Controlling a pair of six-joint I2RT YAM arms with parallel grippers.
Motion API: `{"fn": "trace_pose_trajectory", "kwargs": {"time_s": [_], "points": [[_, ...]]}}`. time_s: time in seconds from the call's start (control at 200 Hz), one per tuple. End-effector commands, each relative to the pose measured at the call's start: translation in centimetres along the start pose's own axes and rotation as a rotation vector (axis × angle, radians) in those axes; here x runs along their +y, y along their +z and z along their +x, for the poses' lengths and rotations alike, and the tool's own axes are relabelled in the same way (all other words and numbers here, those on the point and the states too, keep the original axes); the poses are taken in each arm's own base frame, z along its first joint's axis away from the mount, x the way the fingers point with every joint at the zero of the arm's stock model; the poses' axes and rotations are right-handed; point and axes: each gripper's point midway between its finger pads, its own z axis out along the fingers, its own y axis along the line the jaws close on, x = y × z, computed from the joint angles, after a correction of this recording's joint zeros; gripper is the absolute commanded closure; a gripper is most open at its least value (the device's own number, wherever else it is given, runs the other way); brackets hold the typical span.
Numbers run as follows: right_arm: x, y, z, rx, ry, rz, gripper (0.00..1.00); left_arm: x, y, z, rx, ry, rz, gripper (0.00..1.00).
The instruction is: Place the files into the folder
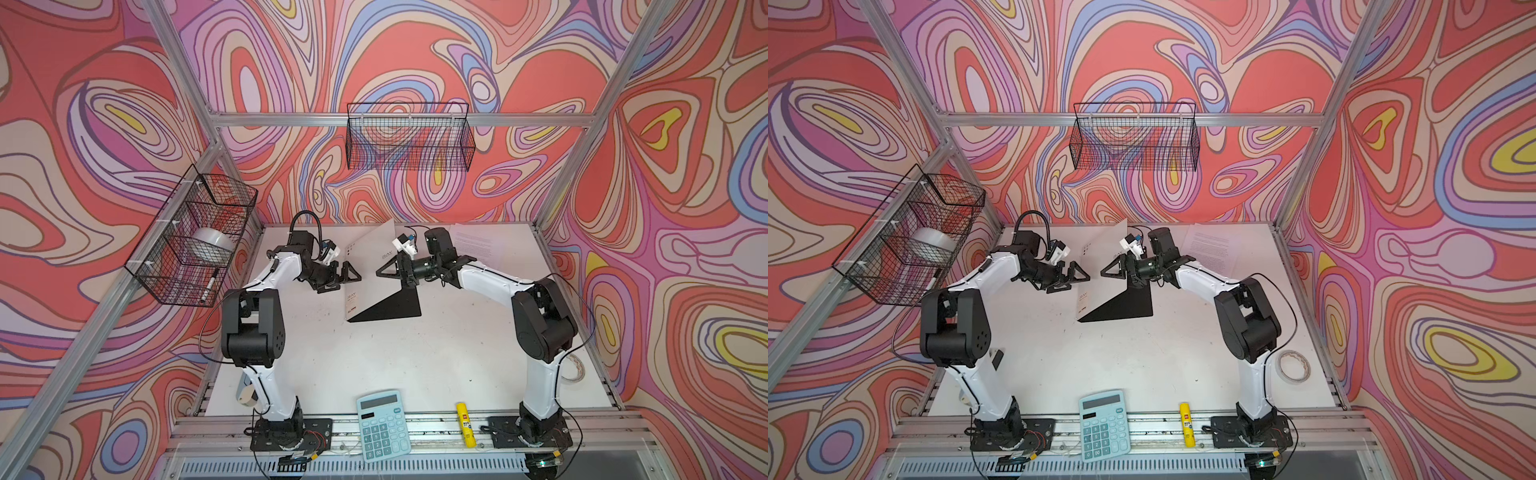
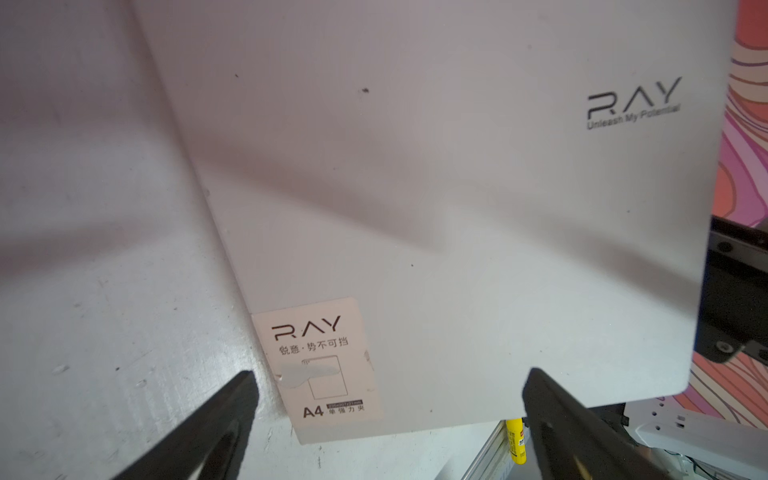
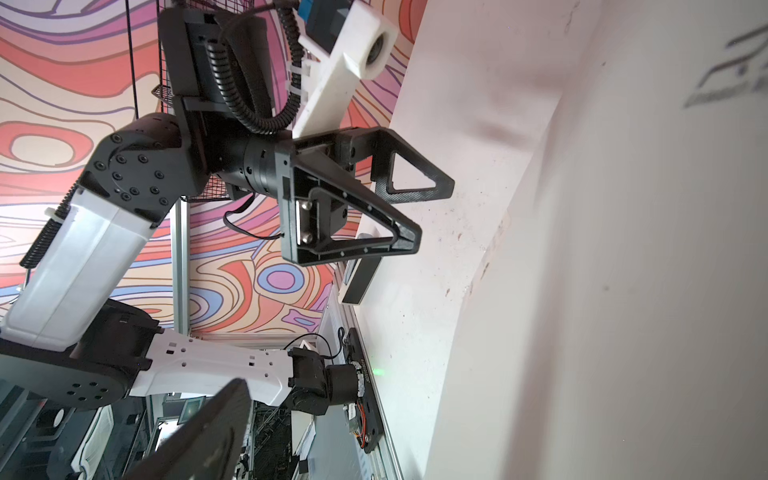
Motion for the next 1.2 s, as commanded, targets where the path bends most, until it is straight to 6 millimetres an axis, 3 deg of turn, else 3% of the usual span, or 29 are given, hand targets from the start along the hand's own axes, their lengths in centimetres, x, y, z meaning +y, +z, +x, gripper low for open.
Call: {"fn": "trace_pose_trajectory", "kwargs": {"time_s": [0.0, 0.22, 0.696, 0.927, 1.197], "points": [[3.3, 0.1, -1.0, -0.019, -0.091, -0.023, 0.02, -2.6, -2.8, -1.1, -0.062, 0.049, 0.025, 0.00], [4.8, 1.2, -1.4, -0.013, -0.122, -0.032, 0.02, -4.9, -5.7, -3.5, -0.137, 0.076, 0.003, 0.00], [6.6, 4.1, -2.2, -0.014, -0.178, -0.038, 0.02, -8.8, -9.0, -8.1, -0.209, 0.090, 0.045, 0.00], [8.2, 5.9, -2.4, 0.000, -0.198, -0.090, 0.02, -9.0, -9.1, -8.3, -0.211, 0.074, 0.045, 0.00], [9.9, 8.3, -2.3, 0.023, -0.205, -0.176, 0.02, -7.4, -9.4, -8.2, -0.227, 0.077, -0.070, 0.00]]}}
